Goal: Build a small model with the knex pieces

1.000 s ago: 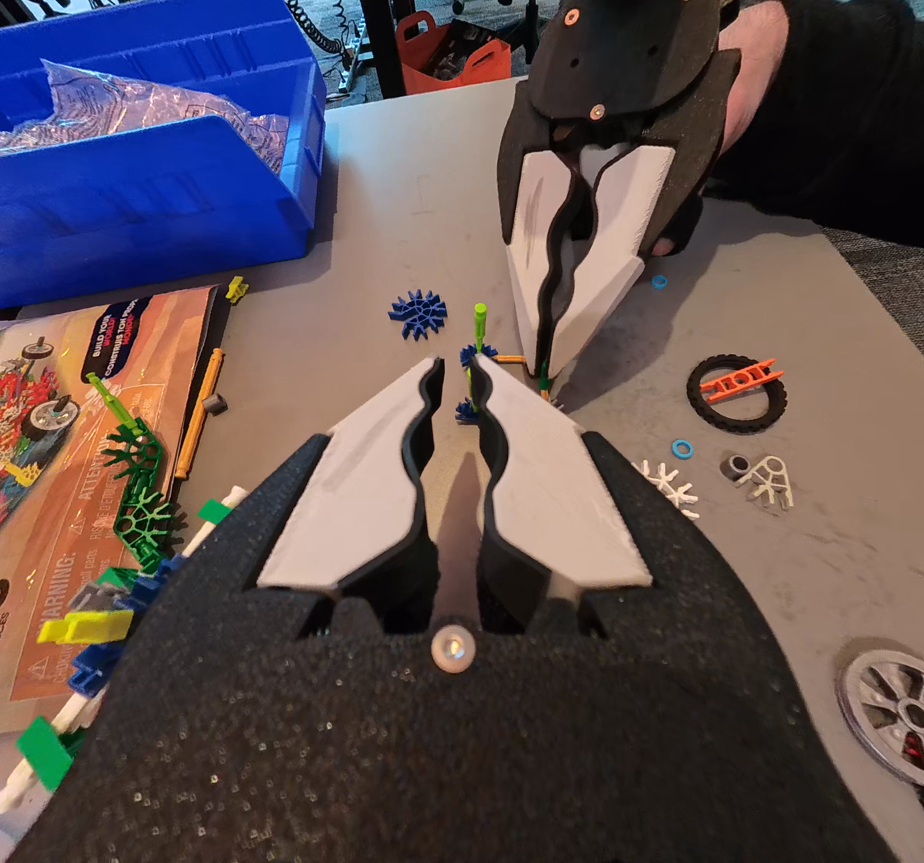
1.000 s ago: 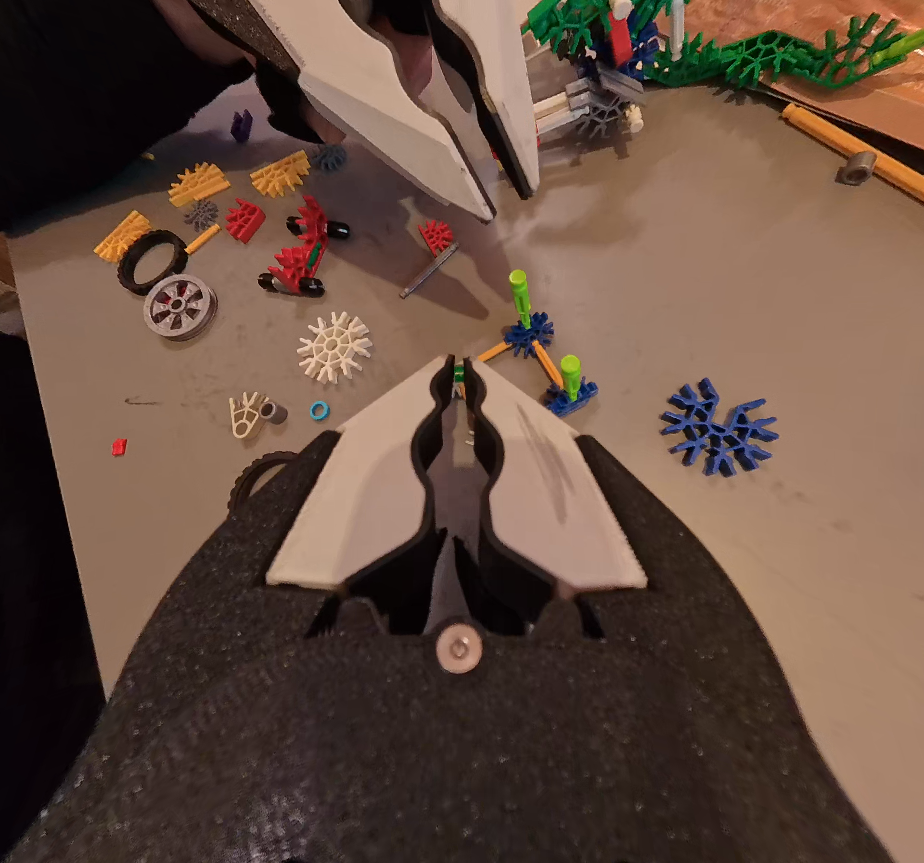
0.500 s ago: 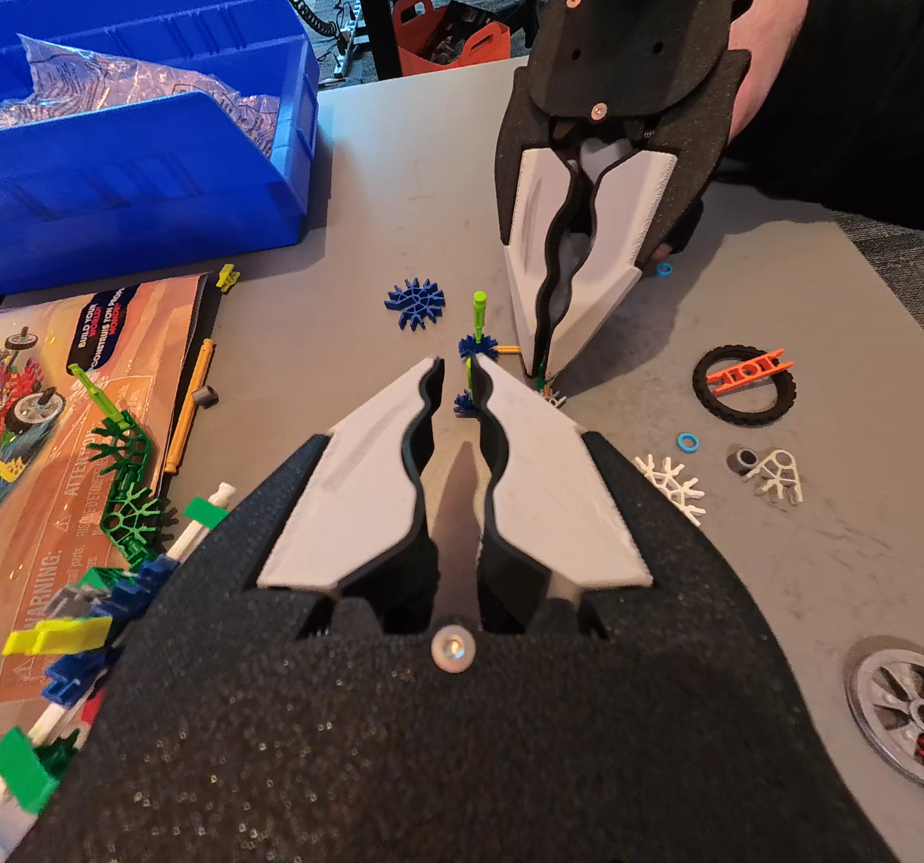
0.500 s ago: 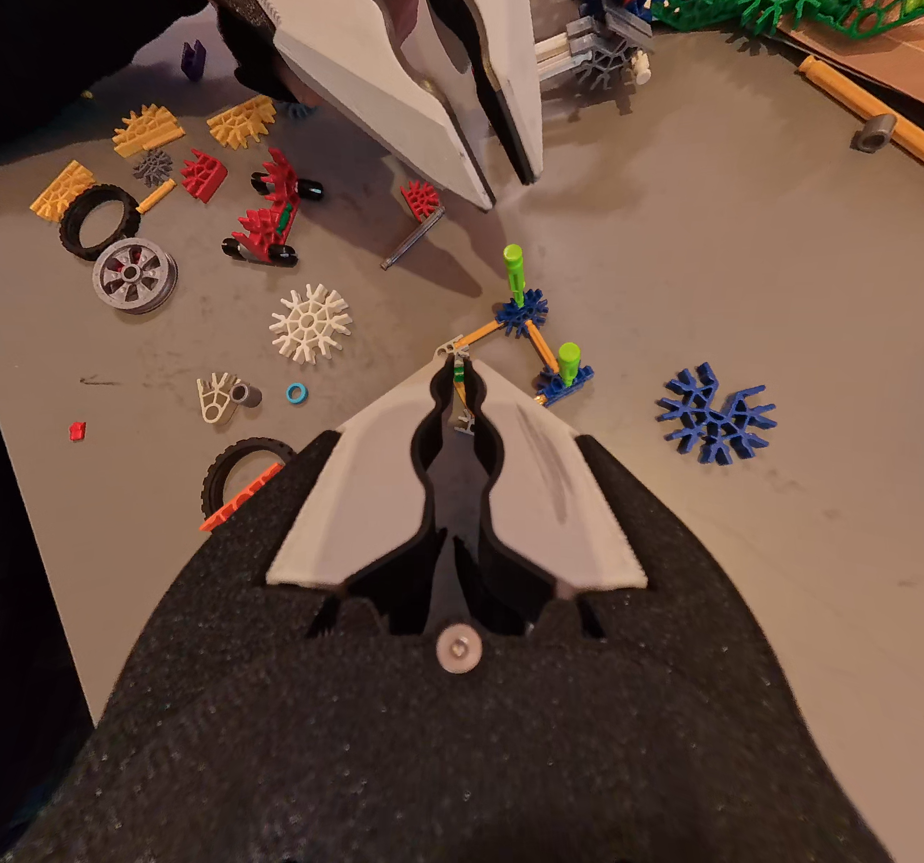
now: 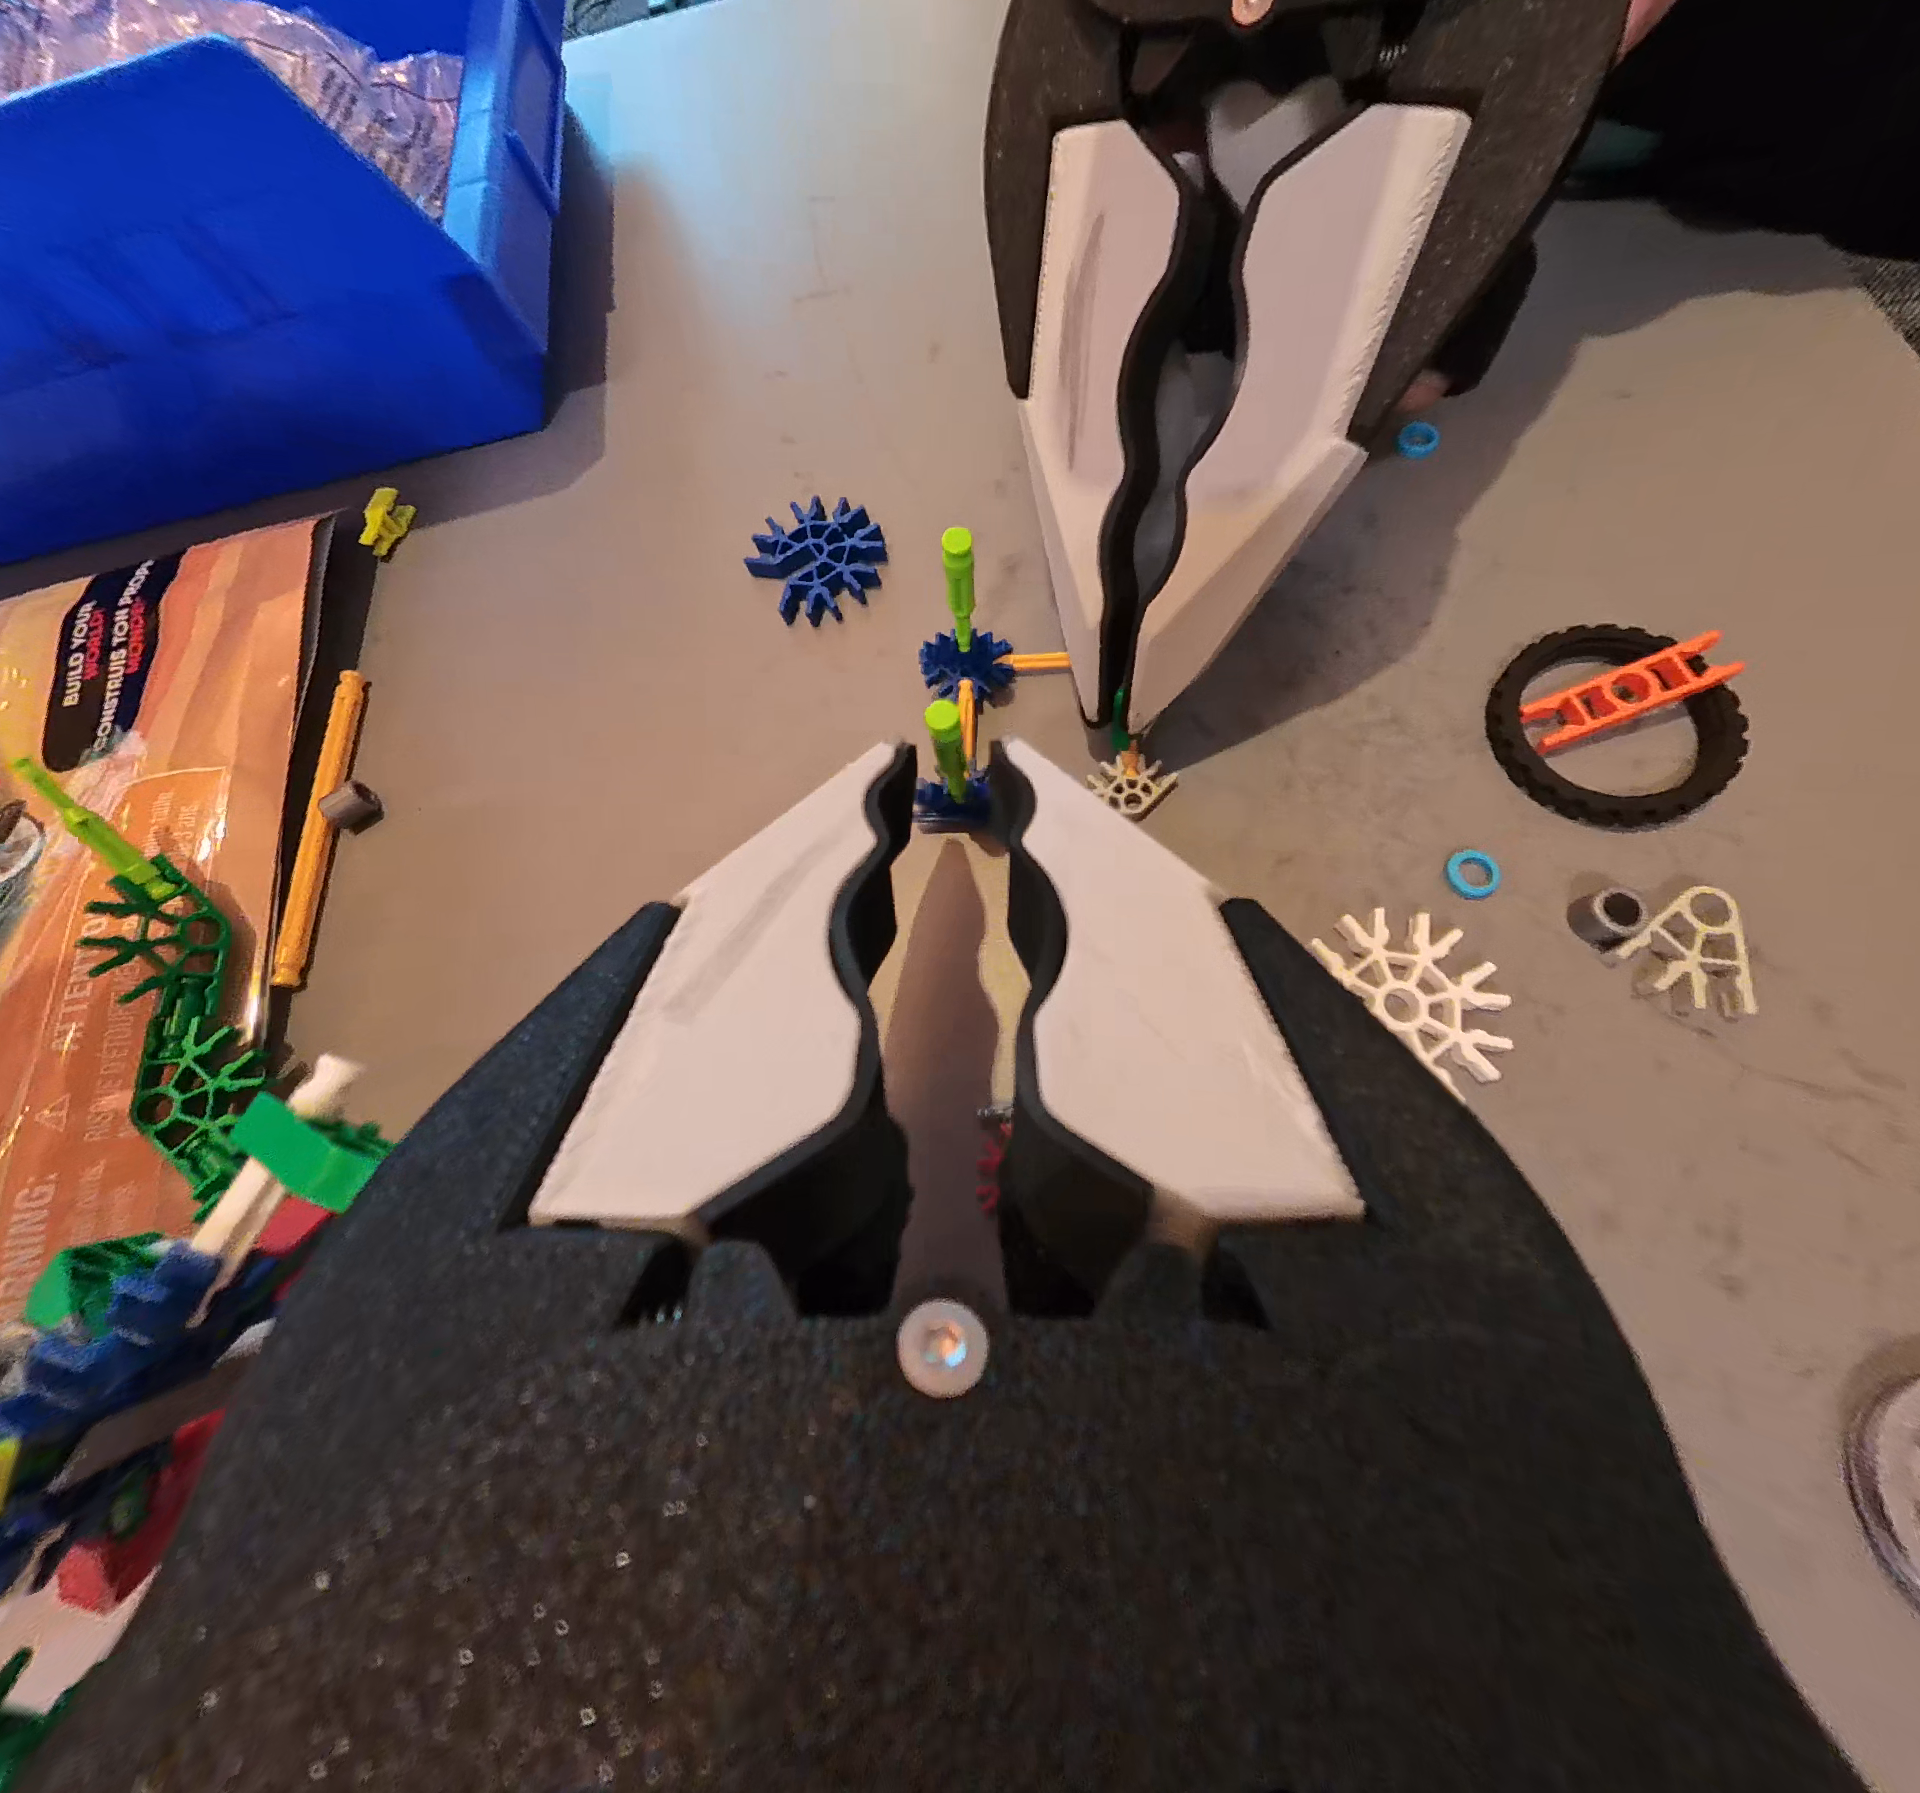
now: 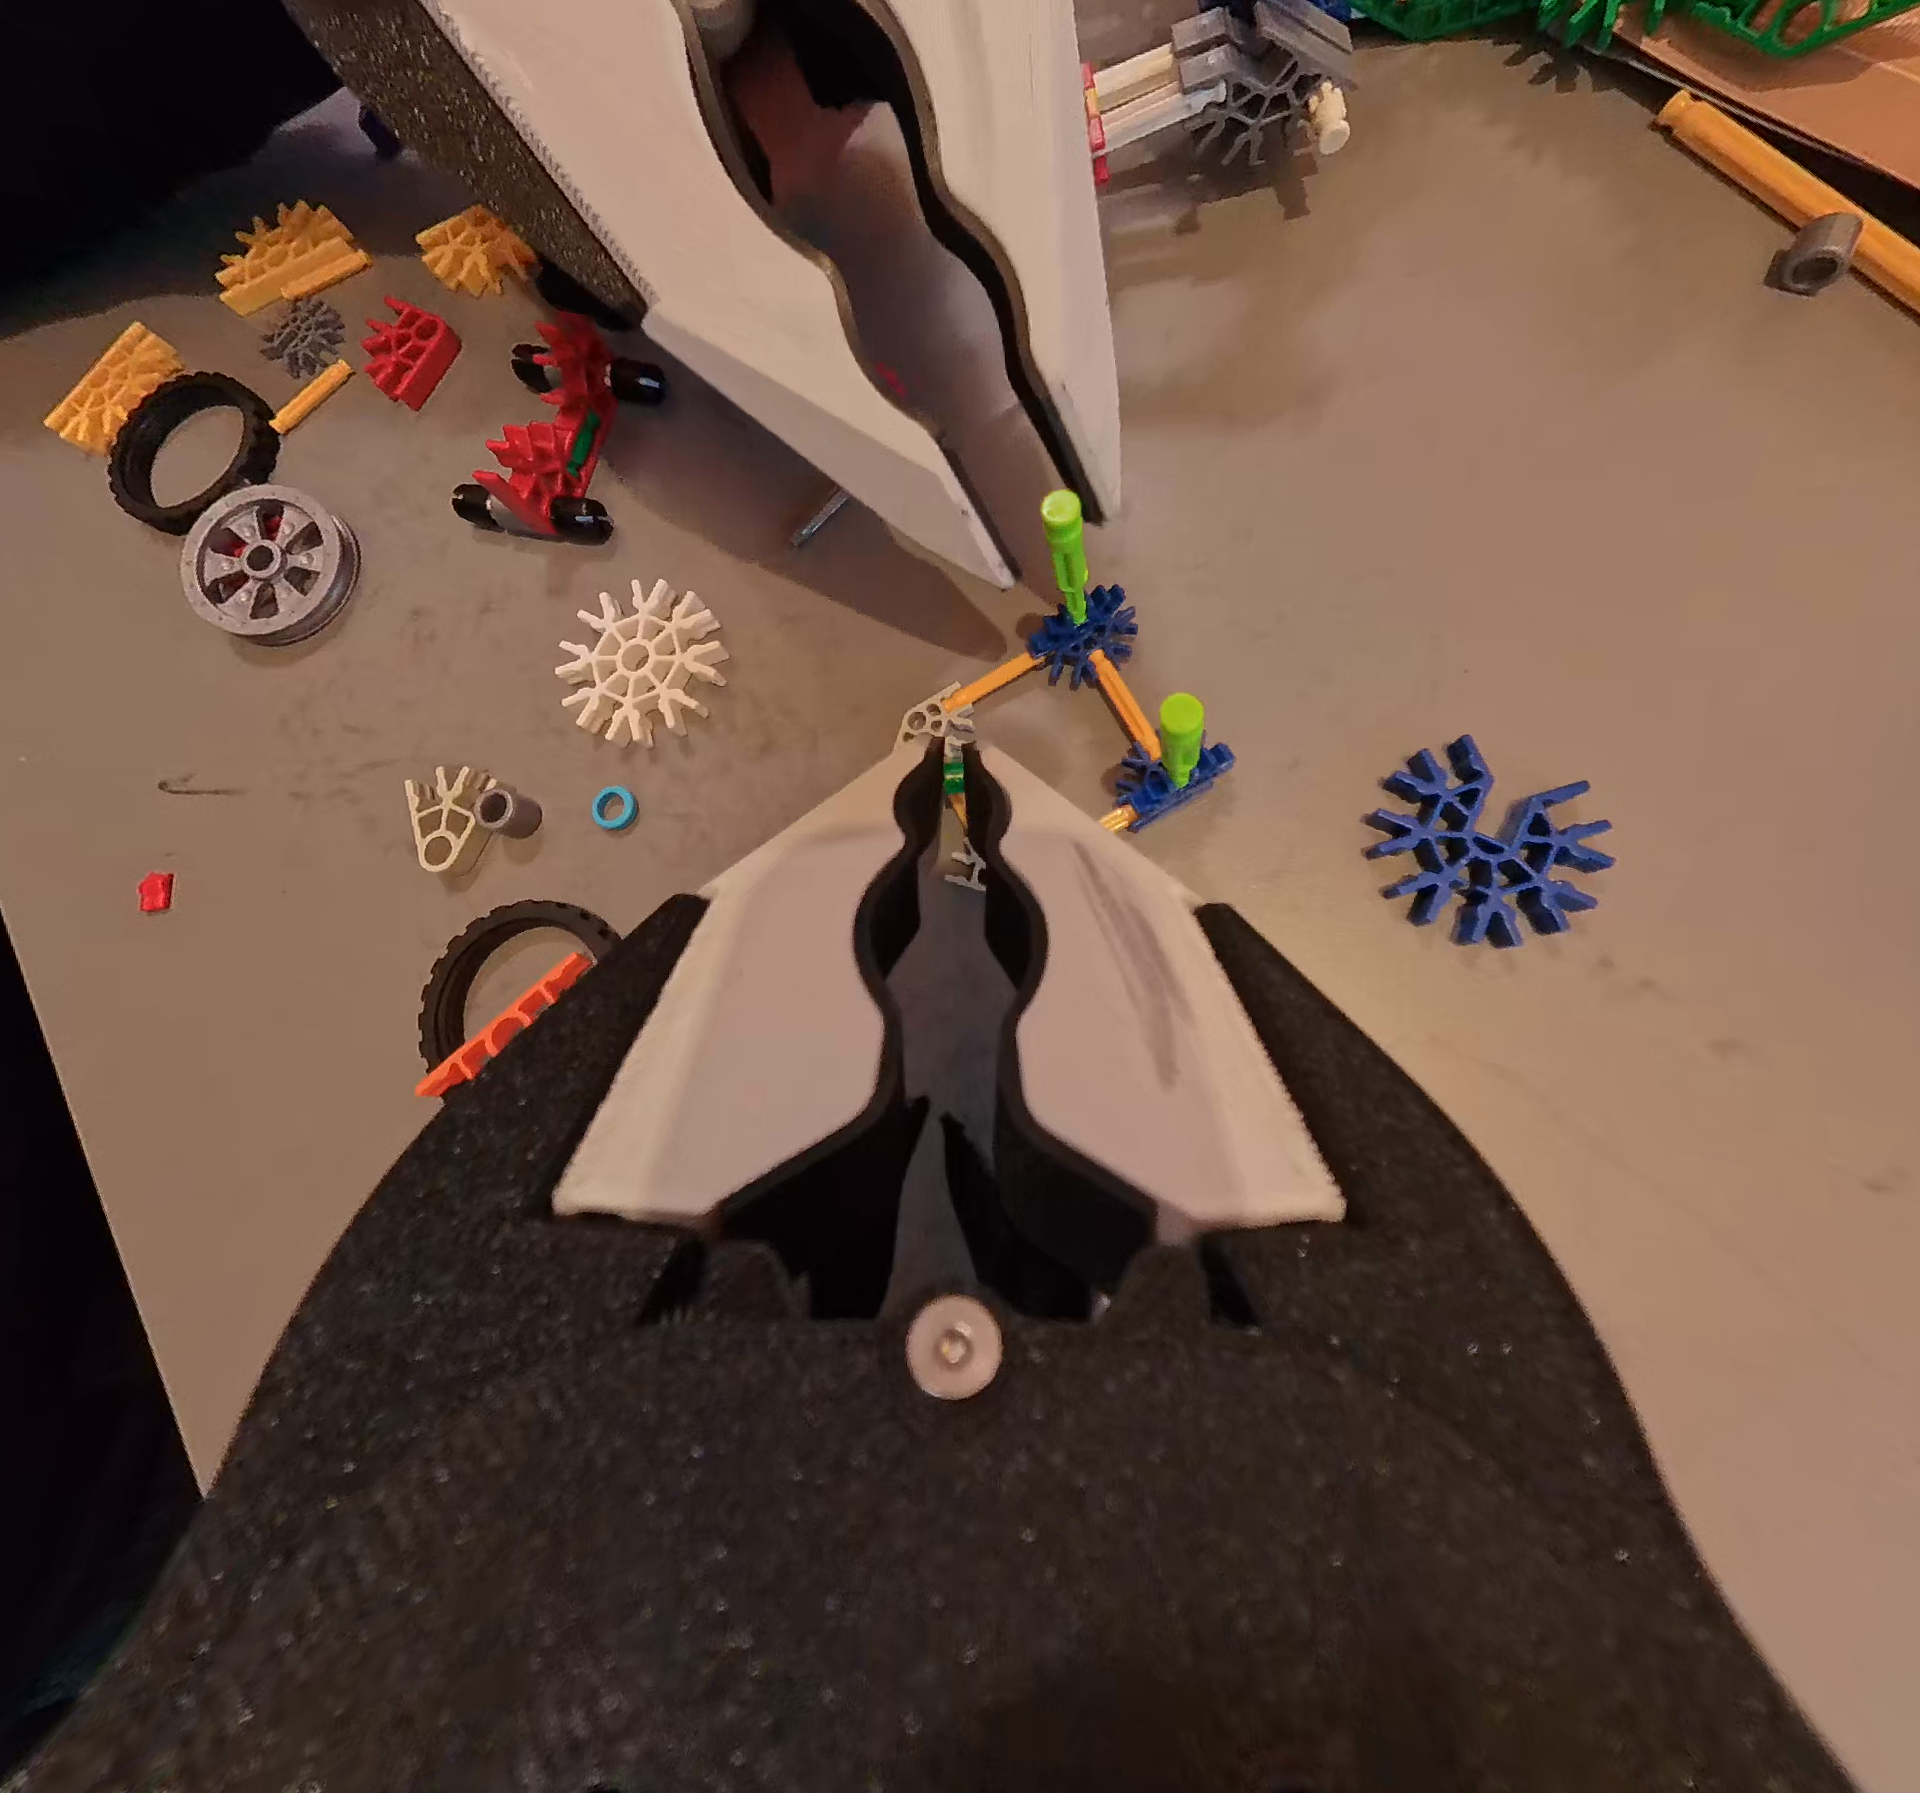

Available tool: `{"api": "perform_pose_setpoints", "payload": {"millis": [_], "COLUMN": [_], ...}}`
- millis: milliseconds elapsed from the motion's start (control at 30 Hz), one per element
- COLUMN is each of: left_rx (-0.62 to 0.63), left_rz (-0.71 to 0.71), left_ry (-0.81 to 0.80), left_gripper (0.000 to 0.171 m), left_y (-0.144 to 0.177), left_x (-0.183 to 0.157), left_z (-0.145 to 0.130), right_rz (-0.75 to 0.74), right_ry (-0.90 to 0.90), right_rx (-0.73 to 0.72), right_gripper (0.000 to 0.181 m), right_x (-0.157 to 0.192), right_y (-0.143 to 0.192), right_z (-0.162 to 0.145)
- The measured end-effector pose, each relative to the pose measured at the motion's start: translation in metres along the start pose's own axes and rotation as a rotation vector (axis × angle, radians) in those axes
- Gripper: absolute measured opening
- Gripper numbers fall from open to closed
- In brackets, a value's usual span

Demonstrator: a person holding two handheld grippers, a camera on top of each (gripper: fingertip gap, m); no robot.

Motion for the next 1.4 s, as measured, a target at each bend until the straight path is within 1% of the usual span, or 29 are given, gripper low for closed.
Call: {"api": "perform_pose_setpoints", "payload": {"millis": [267, 567, 733, 1400], "left_rx": [0.039, 0.061, 0.078, 0.1], "left_rz": [-0.016, -0.021, -0.019, -0.029], "left_ry": [-0.03, -0.041, -0.051, -0.066], "left_gripper": [0.01, 0.009, 0.006, 0.003], "left_y": [-0.005, -0.008, -0.01, -0.011], "left_x": [-0.006, -0.008, -0.009, -0.013], "left_z": [-0.003, -0.007, -0.009, -0.01], "right_rz": [-0.011, 0.005, -0.003, -0.036], "right_ry": [0.007, 0.003, 0.003, -0.007], "right_rx": [0.017, -0.008, 0.007, 0.018], "right_gripper": [0.003, 0.003, 0.003, 0.003], "right_x": [0.0, 0.004, 0.005, 0.01], "right_y": [-0.001, 0.003, 0.002, 0.009], "right_z": [-0.002, 0.0, -0.003, -0.004]}}
Point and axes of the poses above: each gripper's, where its closed fingertips meet, y back along the fingers, z out of its top, x = y × z across the jaws, the point moved 3 cm from there along y, back along the fingers, and after that the axes turned 8 degrees about -x, right-handed, at the moved point
